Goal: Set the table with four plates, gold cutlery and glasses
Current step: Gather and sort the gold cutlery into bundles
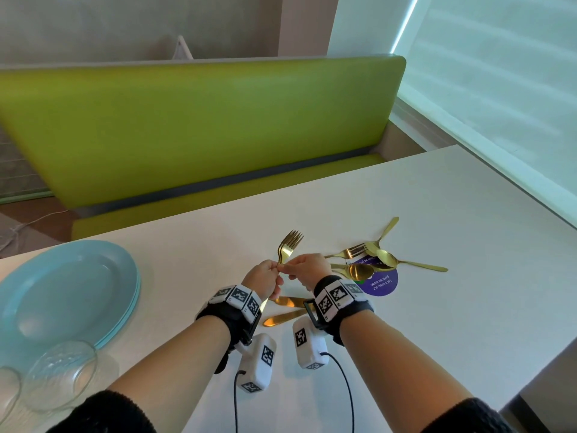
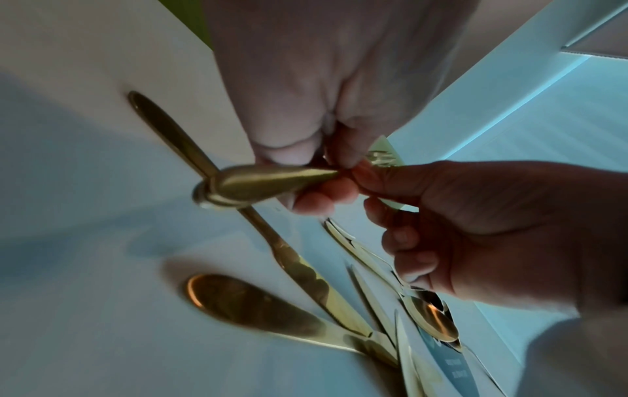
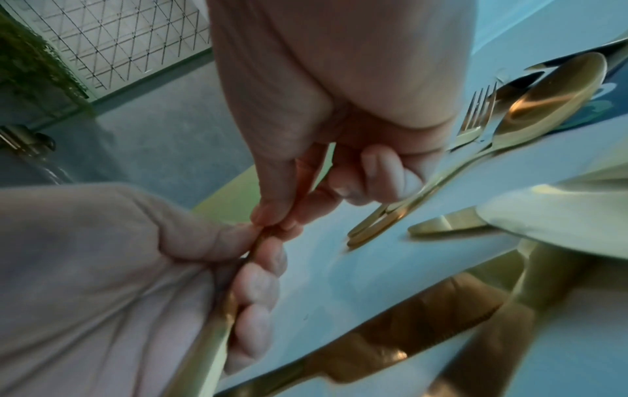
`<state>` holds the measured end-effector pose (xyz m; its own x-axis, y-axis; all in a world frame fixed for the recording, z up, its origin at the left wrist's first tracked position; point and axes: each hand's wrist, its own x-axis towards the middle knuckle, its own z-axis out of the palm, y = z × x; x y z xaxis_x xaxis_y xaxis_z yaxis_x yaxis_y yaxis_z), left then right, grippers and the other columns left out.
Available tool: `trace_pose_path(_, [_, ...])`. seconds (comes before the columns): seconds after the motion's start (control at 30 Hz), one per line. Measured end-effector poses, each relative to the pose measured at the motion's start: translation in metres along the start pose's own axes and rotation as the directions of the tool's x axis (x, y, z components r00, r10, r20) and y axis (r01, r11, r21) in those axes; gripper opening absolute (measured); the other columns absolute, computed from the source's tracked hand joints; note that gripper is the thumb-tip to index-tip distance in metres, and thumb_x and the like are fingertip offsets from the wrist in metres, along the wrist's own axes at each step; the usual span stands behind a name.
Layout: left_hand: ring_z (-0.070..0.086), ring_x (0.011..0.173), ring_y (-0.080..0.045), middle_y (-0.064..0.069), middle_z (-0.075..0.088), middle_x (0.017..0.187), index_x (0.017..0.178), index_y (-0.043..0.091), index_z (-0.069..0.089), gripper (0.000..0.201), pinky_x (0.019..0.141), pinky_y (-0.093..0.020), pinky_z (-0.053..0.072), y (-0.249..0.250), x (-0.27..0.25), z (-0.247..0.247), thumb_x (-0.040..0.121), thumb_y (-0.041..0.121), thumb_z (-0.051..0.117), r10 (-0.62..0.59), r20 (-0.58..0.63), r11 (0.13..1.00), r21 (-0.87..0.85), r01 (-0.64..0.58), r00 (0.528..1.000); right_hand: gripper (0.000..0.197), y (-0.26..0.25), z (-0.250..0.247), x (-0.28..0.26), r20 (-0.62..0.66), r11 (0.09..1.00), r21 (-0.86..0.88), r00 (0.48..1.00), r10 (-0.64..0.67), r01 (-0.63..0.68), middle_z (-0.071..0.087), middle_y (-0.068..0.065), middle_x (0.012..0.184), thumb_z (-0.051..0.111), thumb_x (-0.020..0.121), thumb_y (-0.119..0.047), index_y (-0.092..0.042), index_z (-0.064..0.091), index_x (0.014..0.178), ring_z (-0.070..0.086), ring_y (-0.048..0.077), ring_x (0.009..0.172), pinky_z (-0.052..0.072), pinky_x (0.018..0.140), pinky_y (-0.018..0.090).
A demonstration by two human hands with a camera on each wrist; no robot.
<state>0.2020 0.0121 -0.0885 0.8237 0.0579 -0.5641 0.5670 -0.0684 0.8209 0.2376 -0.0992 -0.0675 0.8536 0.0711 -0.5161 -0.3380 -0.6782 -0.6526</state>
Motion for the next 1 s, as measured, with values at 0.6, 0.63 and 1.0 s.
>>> trace_pose_path(0.6, [0.039,0.049,-0.015,-0.002,0.046,0.066,0.091,0.009,0.050,0.022,0.045,-0.022,0.034,-0.018,0.022,-0.032,0.098,0.008,0.029,0.002,-0.179,1.000,-0.001,-0.002,0.984,0.032,0.012,-0.052,0.051,-0.283,0.822,-0.451,0.929,0.238,-0.348,0.056,0.009,0.086,0.046,0.095,-0.036,-0.006,0.056,0.093,0.058,0.027,0.090,0.040,0.066,0.027])
trace_pose_path(0.63, [0.038,0.049,-0.014,-0.002,0.046,0.065,0.090,0.009,0.049,0.022,0.043,-0.021,0.033,-0.019,0.022,-0.032,0.098,0.008,0.029,0.001,-0.176,1.000,-0.004,-0.002,0.984,0.029,0.013,-0.052,0.054,-0.277,0.811,-0.467,0.930,0.244,-0.352,0.055,0.008,0.081,0.046,0.095,-0.032,-0.005,0.056,0.093,0.056,0.026,0.088,0.038,0.059,0.026])
trace_pose_path(1.0, [0.040,0.048,-0.013,-0.002,0.049,0.065,0.075,0.018,0.049,0.030,0.044,-0.022,0.033,-0.024,0.022,-0.035,0.099,0.010,0.031,-0.017,-0.162,0.998,-0.062,0.007,0.987,0.033,0.003,-0.035,0.054,-0.173,0.904,-0.285,0.945,0.277,-0.317,0.060,0.014,0.120,0.054,0.089,-0.013,-0.003,0.057,0.120,0.059,0.028,0.110,0.048,0.081,0.026])
